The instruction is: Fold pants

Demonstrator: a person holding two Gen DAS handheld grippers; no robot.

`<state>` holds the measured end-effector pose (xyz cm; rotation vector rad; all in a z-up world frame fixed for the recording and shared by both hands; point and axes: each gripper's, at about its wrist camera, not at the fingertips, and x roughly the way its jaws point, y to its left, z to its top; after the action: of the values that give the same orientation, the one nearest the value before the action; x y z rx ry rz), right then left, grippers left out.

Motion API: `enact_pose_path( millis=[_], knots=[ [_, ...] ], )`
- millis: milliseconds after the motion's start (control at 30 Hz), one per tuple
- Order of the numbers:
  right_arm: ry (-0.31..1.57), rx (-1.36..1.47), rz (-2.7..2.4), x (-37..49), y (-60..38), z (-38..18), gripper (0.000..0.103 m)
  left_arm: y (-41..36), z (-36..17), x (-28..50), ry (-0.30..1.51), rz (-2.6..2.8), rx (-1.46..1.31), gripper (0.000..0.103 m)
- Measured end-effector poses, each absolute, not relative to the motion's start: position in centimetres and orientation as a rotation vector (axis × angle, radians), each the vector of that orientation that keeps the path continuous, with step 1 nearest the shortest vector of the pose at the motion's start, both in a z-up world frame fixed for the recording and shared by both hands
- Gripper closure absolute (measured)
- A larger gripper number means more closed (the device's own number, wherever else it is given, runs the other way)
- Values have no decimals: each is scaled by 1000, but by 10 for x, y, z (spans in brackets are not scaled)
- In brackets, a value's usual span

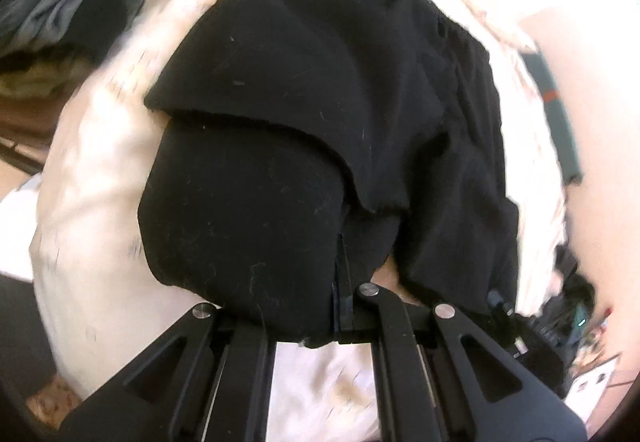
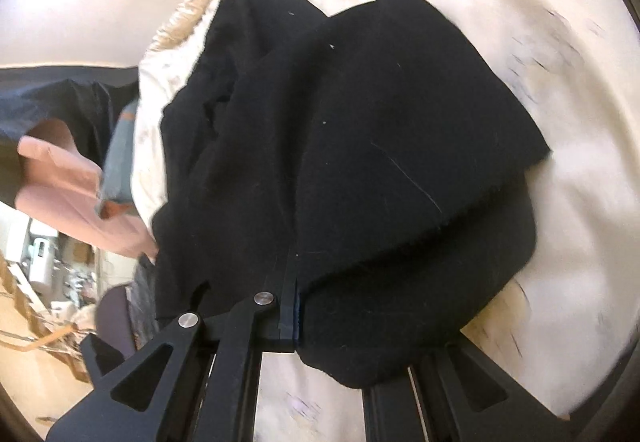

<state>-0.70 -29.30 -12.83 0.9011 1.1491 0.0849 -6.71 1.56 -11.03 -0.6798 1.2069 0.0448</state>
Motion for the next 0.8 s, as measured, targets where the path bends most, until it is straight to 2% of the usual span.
enact_pose_path(
  millis=[333,467,533,633,800],
  knots=[
    [1230,802,28,-75,-290,-108,97,-7,-89,-133,1274,56,-502,100],
    [1259,823,-13,-74,-299,-124,96,1,-106,-125,1309,80,-455,96],
    [1278,812,-42,-69,-303,-133,96,5,-120,-117,1362,97,-518,96],
    [1258,855,-14,-69,-305,-132,93,13,-116,-117,1328,68,-558,98],
    [1175,937,125,-71,-307,-91,93,23,-73,-111,1261,-111,-731,100]
  ],
)
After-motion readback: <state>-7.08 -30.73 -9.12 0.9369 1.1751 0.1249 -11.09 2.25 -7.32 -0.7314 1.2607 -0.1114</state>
